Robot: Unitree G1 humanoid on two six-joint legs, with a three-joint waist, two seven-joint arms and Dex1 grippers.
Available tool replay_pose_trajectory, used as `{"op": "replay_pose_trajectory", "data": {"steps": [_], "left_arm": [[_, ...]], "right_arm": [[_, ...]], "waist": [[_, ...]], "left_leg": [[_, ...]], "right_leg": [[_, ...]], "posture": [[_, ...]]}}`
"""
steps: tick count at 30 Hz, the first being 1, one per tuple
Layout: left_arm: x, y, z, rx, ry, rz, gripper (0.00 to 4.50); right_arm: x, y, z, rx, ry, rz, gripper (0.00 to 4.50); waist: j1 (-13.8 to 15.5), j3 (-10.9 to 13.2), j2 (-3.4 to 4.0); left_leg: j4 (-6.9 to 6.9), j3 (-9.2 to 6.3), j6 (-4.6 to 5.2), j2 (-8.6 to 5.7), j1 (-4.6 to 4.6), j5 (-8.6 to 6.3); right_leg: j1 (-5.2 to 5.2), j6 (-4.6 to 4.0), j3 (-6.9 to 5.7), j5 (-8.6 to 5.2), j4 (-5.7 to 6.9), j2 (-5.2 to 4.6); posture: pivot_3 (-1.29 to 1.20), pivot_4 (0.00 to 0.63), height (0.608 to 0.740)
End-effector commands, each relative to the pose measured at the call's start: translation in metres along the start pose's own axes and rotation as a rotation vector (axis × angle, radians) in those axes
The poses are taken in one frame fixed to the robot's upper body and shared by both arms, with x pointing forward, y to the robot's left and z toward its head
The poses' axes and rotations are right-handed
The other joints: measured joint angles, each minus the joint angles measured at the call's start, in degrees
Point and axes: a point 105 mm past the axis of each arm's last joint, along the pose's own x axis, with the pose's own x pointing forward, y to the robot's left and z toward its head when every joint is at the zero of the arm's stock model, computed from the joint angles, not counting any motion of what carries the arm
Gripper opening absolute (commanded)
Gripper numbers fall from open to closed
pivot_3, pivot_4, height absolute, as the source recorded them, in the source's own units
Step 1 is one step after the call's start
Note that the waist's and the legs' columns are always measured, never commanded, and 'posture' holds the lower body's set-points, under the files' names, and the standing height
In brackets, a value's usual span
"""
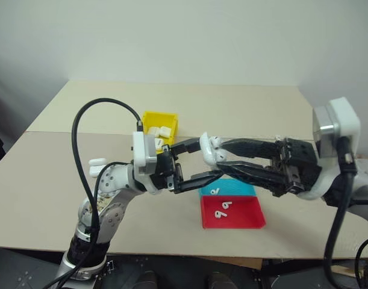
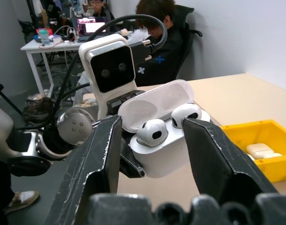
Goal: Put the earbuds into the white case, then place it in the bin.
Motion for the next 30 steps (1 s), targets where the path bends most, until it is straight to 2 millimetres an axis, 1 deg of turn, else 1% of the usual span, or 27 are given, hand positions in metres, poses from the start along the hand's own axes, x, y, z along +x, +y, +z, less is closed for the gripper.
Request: {"op": "replay_pose_trajectory", "data": {"steps": [1,3,7,10,12,15,16,20,24,28,30], "left_arm": [[0.001,-0.003,0.010,0.051,-0.044,-0.015,2.78],[0.000,-0.004,0.009,0.050,-0.035,-0.016,2.78],[-0.002,-0.001,0.001,0.043,0.006,-0.014,2.78],[-0.001,0.003,-0.007,0.028,0.039,-0.014,2.78],[0.002,0.005,-0.017,0.031,0.090,-0.021,2.78],[0.007,0.008,-0.025,0.048,0.117,-0.031,2.78],[0.009,0.009,-0.027,0.054,0.124,-0.030,2.78],[0.017,0.013,-0.037,0.076,0.148,-0.021,2.78],[0.022,0.015,-0.039,0.097,0.148,-0.014,2.78],[0.021,0.014,-0.041,0.112,0.154,-0.009,2.78],[0.021,0.013,-0.040,0.112,0.152,-0.009,2.78]], "right_arm": [[-0.002,0.001,0.004,-0.052,-0.002,-0.006,2.29],[-0.006,0.000,0.006,-0.081,0.002,-0.018,2.29],[-0.018,-0.008,0.021,-0.152,0.018,-0.024,2.29],[-0.018,-0.011,0.034,-0.180,0.049,0.031,2.29],[-0.013,-0.014,0.039,-0.204,0.101,0.087,2.29],[0.001,-0.022,0.041,-0.194,0.158,0.132,1.73],[0.006,-0.025,0.039,-0.187,0.182,0.146,1.48],[0.020,-0.026,0.029,-0.222,0.271,0.214,0.06],[0.027,-0.029,0.013,-0.259,0.369,0.246,0.02],[0.028,-0.026,0.006,-0.311,0.407,0.281,0.02],[0.029,-0.028,-0.002,-0.329,0.442,0.273,0.02]], "waist": [[0.0,0.0,0.00],[0.0,0.0,0.00],[0.1,0.0,0.00],[-0.1,0.0,0.00],[-0.2,0.0,0.01],[-0.3,0.0,0.02],[-0.3,0.0,0.02],[0.1,0.0,0.02],[0.3,0.0,0.03],[0.4,0.0,0.03],[0.3,0.0,0.03]], "left_leg": [[0.00,0.00,0.00,0.00,0.00,0.00],[0.00,0.00,0.00,0.00,0.00,0.00],[0.00,0.00,0.00,-0.01,0.00,0.00],[0.01,0.01,0.00,-0.01,0.03,0.00],[0.00,0.01,0.00,0.00,0.05,0.00],[-0.01,0.02,0.00,0.02,0.07,0.00],[0.00,0.02,0.00,0.01,0.07,0.00],[-0.01,0.04,0.01,0.01,-0.04,0.00],[0.04,0.04,0.01,-0.01,-0.48,0.00],[0.05,0.04,0.01,-0.01,-0.56,0.00],[0.05,0.04,0.01,-0.01,-0.56,0.00]], "right_leg": [[0.00,0.00,0.00,0.00,0.00,0.00],[0.00,0.00,0.00,0.00,0.00,0.00],[0.01,0.00,0.00,0.00,-0.01,-0.01],[0.03,0.01,0.01,0.01,-0.02,-0.01],[0.04,0.01,0.01,0.01,-0.02,0.01],[0.03,0.00,0.01,0.01,-0.03,0.01],[0.02,0.00,0.03,0.01,-0.03,0.01],[-0.07,0.00,0.02,0.01,-0.06,0.00],[-0.53,0.01,0.01,0.03,0.01,-0.04],[-0.63,0.01,0.02,0.03,0.02,-0.03],[-0.63,0.01,0.02,0.03,0.03,-0.03]], "posture": [[0.00,0.150,0.740],[0.00,0.150,0.740],[0.00,0.150,0.740],[0.00,0.150,0.740],[0.00,0.150,0.740],[0.00,0.150,0.740],[0.00,0.150,0.740],[0.00,0.150,0.740],[0.00,0.150,0.740],[0.00,0.150,0.740],[0.00,0.150,0.740]]}}
